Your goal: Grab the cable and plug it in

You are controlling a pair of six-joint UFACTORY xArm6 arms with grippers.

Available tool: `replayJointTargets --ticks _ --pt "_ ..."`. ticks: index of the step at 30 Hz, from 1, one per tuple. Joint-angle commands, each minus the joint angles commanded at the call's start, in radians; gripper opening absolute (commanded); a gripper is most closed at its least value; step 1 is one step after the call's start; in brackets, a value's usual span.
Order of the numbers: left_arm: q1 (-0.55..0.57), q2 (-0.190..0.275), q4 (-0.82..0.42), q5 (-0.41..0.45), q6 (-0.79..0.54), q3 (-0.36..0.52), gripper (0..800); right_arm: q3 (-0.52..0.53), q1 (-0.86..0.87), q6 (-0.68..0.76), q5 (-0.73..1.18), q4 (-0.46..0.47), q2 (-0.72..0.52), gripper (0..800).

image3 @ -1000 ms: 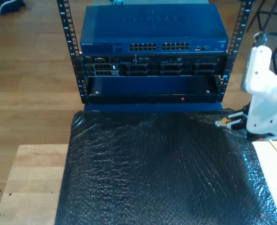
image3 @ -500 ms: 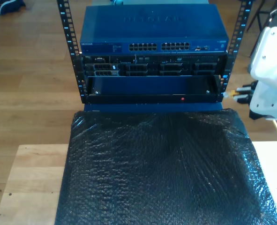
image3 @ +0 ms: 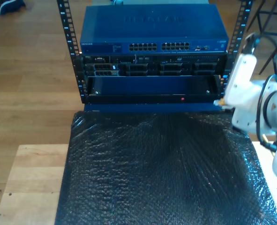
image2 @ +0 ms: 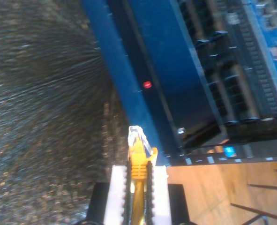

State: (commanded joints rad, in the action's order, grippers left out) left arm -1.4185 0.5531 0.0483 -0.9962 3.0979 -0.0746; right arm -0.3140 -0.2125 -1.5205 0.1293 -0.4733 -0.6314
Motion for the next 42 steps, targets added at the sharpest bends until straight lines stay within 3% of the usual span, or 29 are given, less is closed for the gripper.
replayJointTargets --ticks 14,27,42 --pt "0.0 -0.002 0.0 0.0 0.0 0.0 799 0.063 0.009 -0.006 -0.175 0.044 -0.091 1" --pt "0.0 -0.002 0.0 0.0 0.0 0.0 799 0.063 -0.002 -0.006 -0.178 0.044 -0.137 0" --pt "0.0 -0.002 0.0 0.0 0.0 0.0 799 0.054 -0.003 -0.008 -0.255 0.11 -0.112 0"
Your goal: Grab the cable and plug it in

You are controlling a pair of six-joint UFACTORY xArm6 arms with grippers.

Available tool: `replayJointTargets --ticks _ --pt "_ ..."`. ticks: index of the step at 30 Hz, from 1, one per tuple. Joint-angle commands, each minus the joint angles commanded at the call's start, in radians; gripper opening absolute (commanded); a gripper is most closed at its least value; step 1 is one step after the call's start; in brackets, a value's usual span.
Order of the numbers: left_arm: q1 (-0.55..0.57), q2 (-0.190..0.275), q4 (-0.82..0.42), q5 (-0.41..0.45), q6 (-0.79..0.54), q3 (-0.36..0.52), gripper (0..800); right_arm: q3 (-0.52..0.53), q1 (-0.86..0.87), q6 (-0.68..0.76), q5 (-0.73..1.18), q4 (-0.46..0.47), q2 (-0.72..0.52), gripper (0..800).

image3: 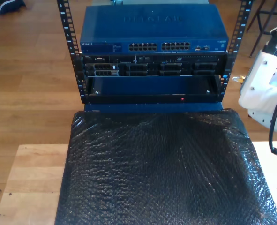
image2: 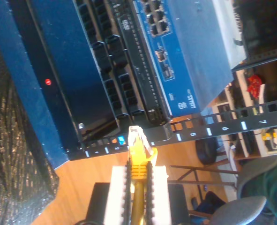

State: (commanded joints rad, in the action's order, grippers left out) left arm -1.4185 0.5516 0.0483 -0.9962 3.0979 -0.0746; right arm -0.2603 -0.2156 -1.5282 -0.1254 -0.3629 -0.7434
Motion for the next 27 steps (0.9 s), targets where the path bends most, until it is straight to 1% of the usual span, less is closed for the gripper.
replayJointTargets --ticks 2,8,11,17,24,27 --pt "0.0 0.0 0.0 0.0 0.0 0.0 799 -0.003 -0.003 0.005 0.005 0.038 0.006 0" --pt "0.0 0.0 0.0 0.0 0.0 0.0 799 0.012 -0.014 0.002 0.0 0.055 0.025 1" --pt "0.0 0.0 0.0 0.0 0.0 0.0 799 0.029 -0.017 0.002 -0.02 0.086 0.028 2" --pt "0.0 0.0 0.0 0.0 0.0 0.0 799 0.035 -0.017 0.003 -0.13 0.187 0.044 3" --pt "0.0 0.0 0.0 0.0 0.0 0.0 799 0.061 -0.012 0.002 -0.37 0.193 0.12 3" --pt "0.0 0.0 0.0 0.0 0.0 0.0 799 0.063 -0.014 0.003 -0.42 0.193 0.141 2"
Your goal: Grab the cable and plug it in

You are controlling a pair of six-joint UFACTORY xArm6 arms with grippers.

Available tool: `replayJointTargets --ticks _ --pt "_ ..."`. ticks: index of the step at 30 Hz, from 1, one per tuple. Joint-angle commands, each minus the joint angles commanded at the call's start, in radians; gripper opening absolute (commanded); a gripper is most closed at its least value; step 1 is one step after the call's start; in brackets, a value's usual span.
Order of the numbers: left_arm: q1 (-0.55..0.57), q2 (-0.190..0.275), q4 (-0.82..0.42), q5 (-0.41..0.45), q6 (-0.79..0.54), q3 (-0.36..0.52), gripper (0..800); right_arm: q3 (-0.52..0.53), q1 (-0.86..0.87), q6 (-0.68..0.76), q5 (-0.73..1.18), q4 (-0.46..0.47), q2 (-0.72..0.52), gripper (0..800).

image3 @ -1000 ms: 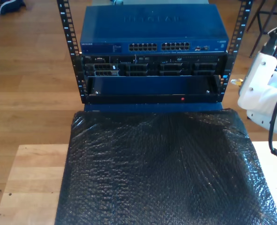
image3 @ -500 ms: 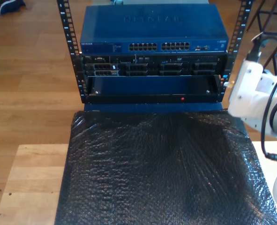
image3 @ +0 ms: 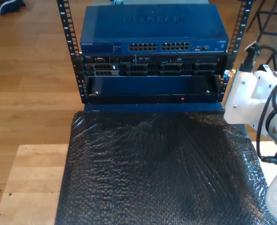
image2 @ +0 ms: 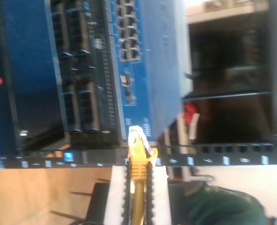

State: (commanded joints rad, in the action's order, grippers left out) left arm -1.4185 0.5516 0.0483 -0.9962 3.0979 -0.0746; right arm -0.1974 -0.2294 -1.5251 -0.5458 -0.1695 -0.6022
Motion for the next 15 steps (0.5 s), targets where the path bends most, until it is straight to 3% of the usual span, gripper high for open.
replayJointTargets --ticks 10,15 --pt "0.0 0.0 0.0 0.0 0.0 -0.002 799 0.094 -0.002 0.006 -0.192 0.0 0.015 0" --pt "0.0 0.0 0.0 0.0 0.0 0.0 799 0.117 -0.003 0.006 -0.201 0.032 0.015 0"
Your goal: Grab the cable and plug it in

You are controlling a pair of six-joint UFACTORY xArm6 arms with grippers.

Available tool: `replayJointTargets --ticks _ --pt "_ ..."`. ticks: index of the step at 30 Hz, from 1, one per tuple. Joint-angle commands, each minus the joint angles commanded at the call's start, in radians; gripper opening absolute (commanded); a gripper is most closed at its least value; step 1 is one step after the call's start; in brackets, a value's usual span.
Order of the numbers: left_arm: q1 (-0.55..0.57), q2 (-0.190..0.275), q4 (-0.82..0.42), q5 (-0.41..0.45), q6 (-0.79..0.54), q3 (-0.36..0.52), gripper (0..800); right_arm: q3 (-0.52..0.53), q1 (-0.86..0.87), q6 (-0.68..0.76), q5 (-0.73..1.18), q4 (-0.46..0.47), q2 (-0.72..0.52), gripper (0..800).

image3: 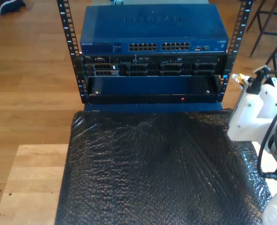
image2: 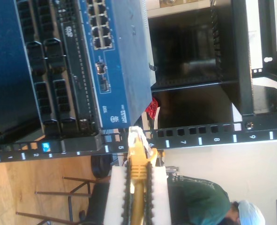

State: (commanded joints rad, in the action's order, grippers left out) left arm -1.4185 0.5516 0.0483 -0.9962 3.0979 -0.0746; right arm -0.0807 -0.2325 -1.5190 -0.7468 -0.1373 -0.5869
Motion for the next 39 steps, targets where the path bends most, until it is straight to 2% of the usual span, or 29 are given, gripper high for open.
replayJointTargets --ticks 4,13,17,29,35,39 --pt "0.0 0.0 0.0 0.0 0.0 0.0 799 0.011 0.0 -0.002 -0.069 0.012 0.002 0" --pt "0.0 0.0 0.0 0.002 0.0 0.0 799 0.012 -0.005 -0.003 -0.074 0.009 0.009 0" --pt "0.0 0.0 0.0 0.0 0.0 0.0 799 -0.002 -0.011 -0.003 -0.097 0.009 0.086 0" --pt "0.0 0.0 0.0 0.0 0.0 -0.002 800 -0.14 -0.052 -0.002 -0.199 0.009 0.307 0" --pt "0.0 0.0 0.0 0.0 0.0 0.0 799 -0.295 -0.094 -0.002 -0.348 -0.008 0.52 0" --pt "0.0 0.0 0.0 0.0 0.0 0.0 799 -0.379 -0.103 -0.003 -0.371 -0.04 0.601 0"
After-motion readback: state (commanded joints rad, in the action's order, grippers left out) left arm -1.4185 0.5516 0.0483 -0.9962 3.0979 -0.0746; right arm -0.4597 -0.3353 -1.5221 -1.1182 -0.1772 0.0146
